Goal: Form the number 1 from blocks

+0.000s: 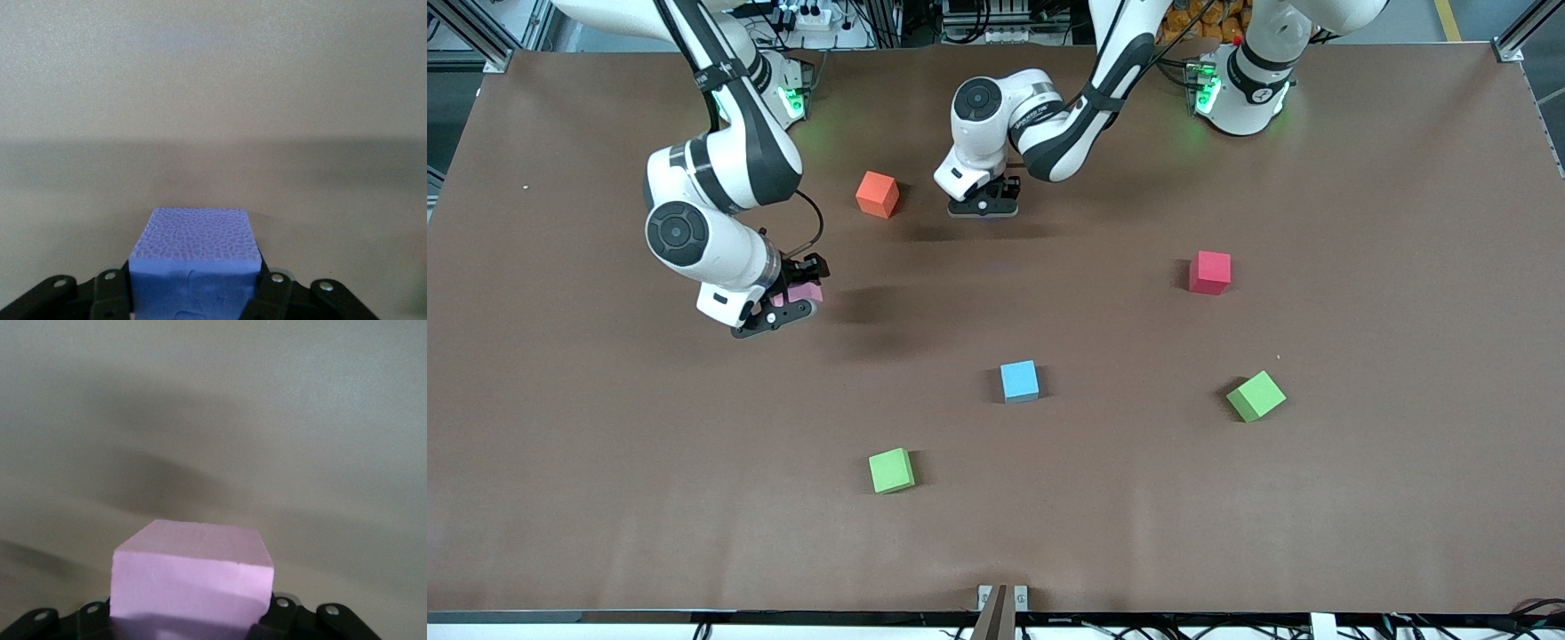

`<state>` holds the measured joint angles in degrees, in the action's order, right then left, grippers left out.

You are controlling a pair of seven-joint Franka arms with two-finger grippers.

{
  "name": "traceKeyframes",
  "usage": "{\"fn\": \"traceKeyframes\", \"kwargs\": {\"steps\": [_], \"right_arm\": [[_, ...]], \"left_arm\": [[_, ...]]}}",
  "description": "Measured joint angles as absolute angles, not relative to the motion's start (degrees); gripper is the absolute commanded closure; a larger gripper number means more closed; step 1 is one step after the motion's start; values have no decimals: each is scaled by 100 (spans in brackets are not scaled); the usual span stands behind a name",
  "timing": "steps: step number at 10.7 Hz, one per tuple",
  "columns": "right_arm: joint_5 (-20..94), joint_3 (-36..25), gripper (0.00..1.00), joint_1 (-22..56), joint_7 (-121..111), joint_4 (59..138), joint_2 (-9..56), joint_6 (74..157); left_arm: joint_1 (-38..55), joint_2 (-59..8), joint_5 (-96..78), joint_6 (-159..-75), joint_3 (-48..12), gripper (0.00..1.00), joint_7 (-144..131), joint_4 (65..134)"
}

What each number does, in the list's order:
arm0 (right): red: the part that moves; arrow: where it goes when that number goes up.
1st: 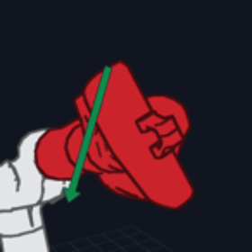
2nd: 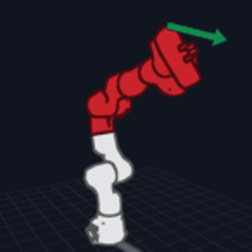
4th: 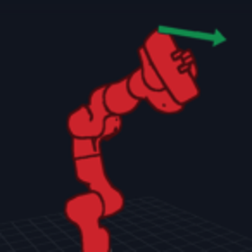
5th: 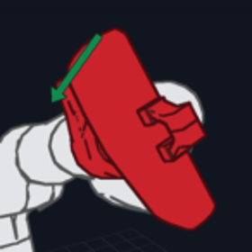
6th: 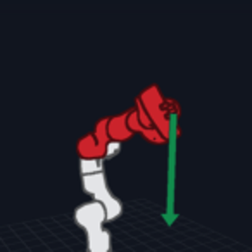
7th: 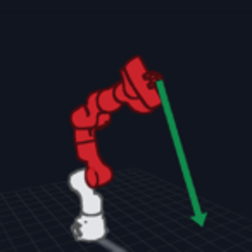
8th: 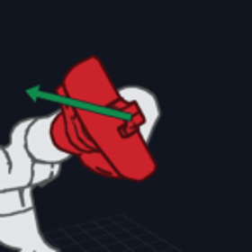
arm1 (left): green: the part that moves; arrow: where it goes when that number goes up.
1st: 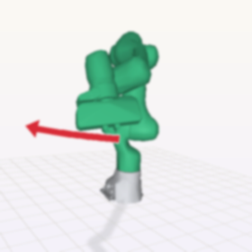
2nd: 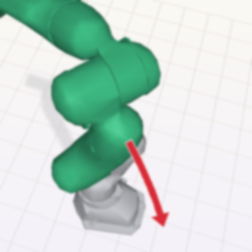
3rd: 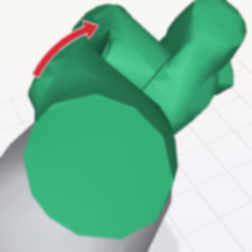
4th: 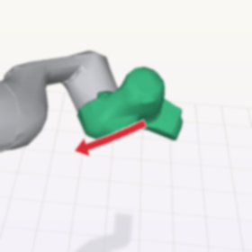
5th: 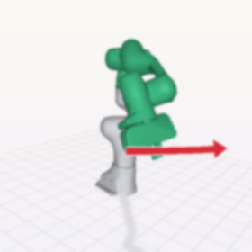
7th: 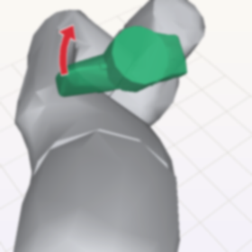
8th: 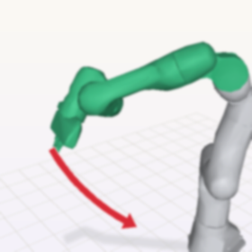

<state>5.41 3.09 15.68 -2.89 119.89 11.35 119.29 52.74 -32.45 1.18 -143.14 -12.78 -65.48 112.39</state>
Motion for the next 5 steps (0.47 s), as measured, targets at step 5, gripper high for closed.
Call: {"fn": "traceKeyframes", "kwargs": {"steps": [5], "right_arm": [[543,312,100,1603,-230,11989,1135,11921]], "left_arm": [[5298,-3329,198,-14286,-1308,0,-6540,11368]]}}
